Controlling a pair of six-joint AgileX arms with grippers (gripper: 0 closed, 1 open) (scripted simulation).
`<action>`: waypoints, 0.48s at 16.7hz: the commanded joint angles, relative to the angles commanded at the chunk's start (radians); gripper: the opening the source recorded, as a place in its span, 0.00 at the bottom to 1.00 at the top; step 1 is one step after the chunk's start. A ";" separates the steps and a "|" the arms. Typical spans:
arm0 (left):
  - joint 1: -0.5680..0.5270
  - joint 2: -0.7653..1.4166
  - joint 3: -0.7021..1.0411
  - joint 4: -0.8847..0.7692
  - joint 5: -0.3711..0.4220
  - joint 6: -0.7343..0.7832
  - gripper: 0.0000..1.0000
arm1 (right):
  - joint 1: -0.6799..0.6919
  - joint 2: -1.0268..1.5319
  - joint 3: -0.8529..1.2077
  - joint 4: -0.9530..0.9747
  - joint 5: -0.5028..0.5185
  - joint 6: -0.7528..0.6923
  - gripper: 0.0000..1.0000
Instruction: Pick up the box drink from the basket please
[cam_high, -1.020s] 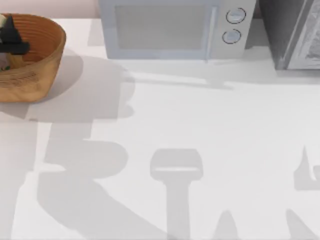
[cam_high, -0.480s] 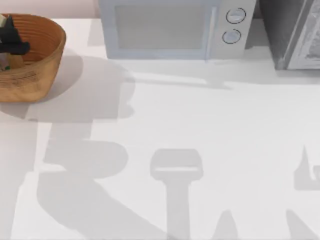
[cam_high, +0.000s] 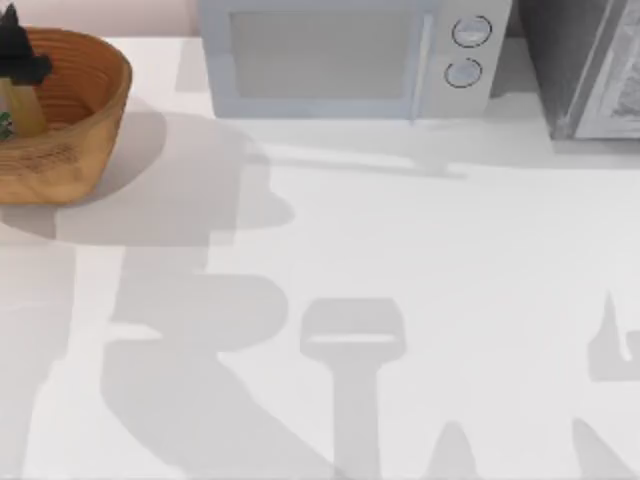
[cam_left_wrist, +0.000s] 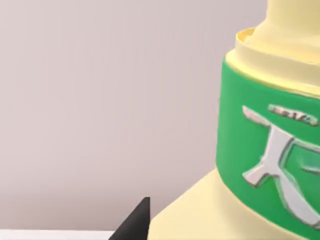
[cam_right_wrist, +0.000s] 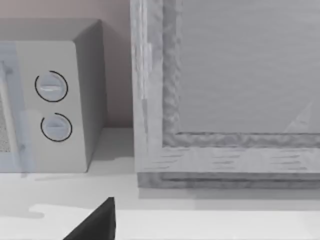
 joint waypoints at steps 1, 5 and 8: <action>0.000 -0.027 0.019 -0.043 0.000 0.001 0.00 | 0.000 0.000 0.000 0.000 0.000 0.000 1.00; -0.001 -0.139 0.103 -0.227 -0.002 0.004 0.00 | 0.000 0.000 0.000 0.000 0.000 0.000 1.00; -0.001 -0.212 0.159 -0.351 -0.004 0.006 0.00 | 0.000 0.000 0.000 0.000 0.000 0.000 1.00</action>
